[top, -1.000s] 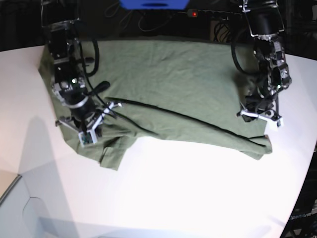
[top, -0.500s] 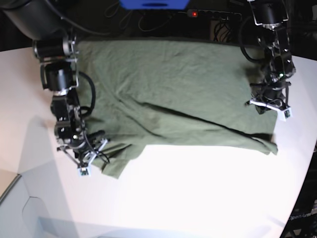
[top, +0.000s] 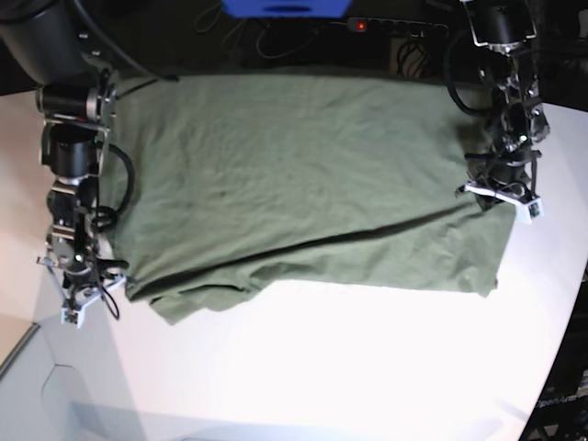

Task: Layout the t-shirt on the table in an organized manner, then fold the t-shirt properly
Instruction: 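Regrasp the shirt edges with both grippers near the hem, then pull the shirt edges apart with both grippers to smooth it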

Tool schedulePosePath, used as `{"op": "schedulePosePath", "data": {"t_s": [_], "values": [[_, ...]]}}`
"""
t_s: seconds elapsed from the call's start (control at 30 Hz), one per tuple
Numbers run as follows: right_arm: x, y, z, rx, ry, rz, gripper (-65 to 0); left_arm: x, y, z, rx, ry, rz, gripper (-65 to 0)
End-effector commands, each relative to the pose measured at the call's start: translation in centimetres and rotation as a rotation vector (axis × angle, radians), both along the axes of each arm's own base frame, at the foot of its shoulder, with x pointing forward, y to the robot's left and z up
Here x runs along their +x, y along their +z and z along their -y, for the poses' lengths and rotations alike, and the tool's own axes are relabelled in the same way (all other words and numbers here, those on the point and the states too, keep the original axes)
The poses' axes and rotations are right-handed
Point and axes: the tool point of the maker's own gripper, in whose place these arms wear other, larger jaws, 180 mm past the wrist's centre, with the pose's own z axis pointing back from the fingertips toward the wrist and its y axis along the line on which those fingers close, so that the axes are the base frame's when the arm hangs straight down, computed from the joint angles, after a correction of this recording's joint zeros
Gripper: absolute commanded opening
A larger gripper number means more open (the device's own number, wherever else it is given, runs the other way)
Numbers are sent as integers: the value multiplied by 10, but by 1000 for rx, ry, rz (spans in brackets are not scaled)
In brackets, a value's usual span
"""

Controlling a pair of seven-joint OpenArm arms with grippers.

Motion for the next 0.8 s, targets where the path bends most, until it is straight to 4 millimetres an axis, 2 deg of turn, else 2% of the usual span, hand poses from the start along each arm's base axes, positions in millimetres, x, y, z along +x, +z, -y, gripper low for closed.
{"op": "schedulePosePath", "data": {"t_s": [0.0,0.03,0.17,0.23,0.3,0.37,0.53,0.6,0.67,0.77], "values": [[14,27,-4,-12,34,80,-650,-12,-11,-1,-9,11,-76,-498],[14,32,-17,-6,68,102,-650,-8,-4,0,-8,9,-55,-498],[-2,39,-41,-7,126,98,-650,14,35,10,-60,-4,77,-498],[-10,40,-61,14,156,96,-650,22,53,15,-75,-14,132,-498],[-22,38,-73,22,180,76,-650,28,59,15,-76,-15,149,-498],[-35,36,-81,25,192,61,-650,42,65,12,-64,-11,167,-498],[-63,25,-99,45,207,46,-650,60,26,-1,-79,38,61,-499],[-67,22,-99,45,207,39,-650,58,14,-2,-85,46,23,-500],[-68,22,-98,41,207,38,-650,54,11,-1,-82,40,11,-500],[-69,22,-94,39,201,39,-650,15,-20,4,-98,32,-104,-500]]}}
